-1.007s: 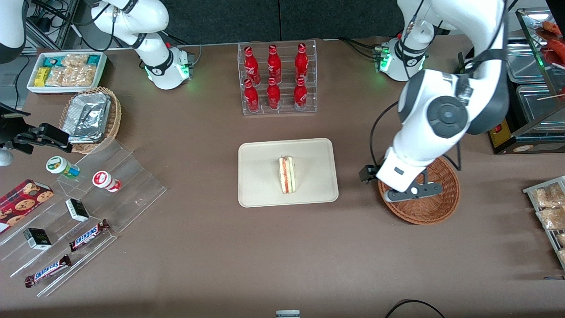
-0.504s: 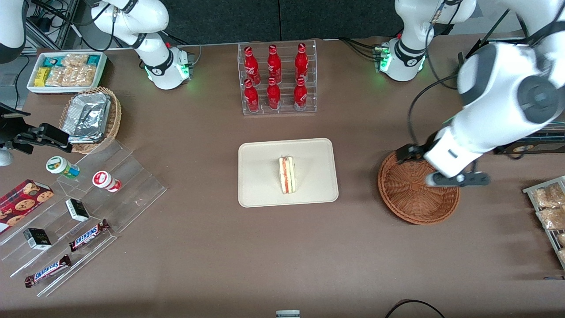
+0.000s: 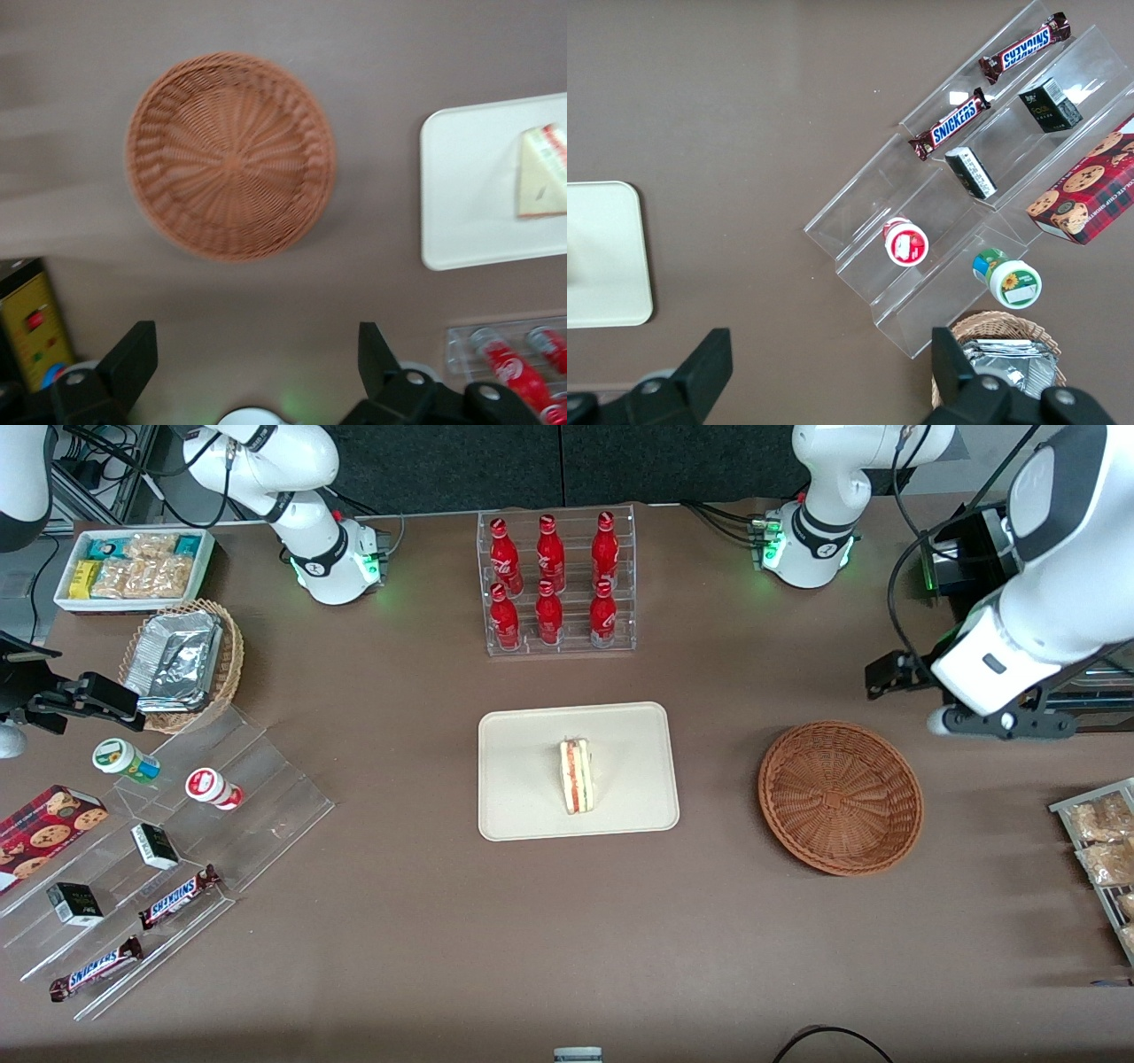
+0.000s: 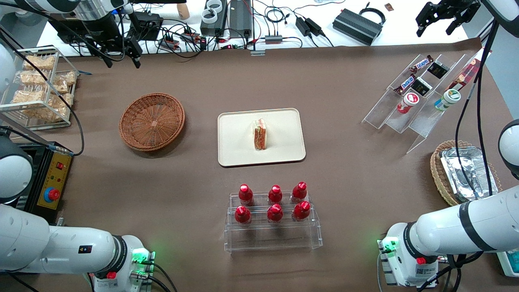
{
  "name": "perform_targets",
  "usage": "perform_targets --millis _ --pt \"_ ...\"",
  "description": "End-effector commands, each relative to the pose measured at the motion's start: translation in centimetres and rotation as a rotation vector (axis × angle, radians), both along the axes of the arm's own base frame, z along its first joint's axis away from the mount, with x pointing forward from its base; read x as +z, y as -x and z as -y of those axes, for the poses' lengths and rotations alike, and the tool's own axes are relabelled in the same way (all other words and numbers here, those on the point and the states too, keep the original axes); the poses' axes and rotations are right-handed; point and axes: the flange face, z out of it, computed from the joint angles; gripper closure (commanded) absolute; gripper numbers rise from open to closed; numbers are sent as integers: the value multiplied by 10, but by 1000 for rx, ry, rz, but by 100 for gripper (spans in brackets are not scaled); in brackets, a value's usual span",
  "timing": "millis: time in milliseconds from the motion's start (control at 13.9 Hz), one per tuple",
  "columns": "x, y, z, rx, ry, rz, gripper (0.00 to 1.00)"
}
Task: Place sandwich from basket to tray
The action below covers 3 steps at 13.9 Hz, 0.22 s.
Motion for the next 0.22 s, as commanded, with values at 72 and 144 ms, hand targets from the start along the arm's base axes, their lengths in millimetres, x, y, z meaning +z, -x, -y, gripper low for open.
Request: perform_targets --millis 72,144 --pt "24 21 -19 15 -30 27 0" --pt "25 22 -21 18 -30 29 0"
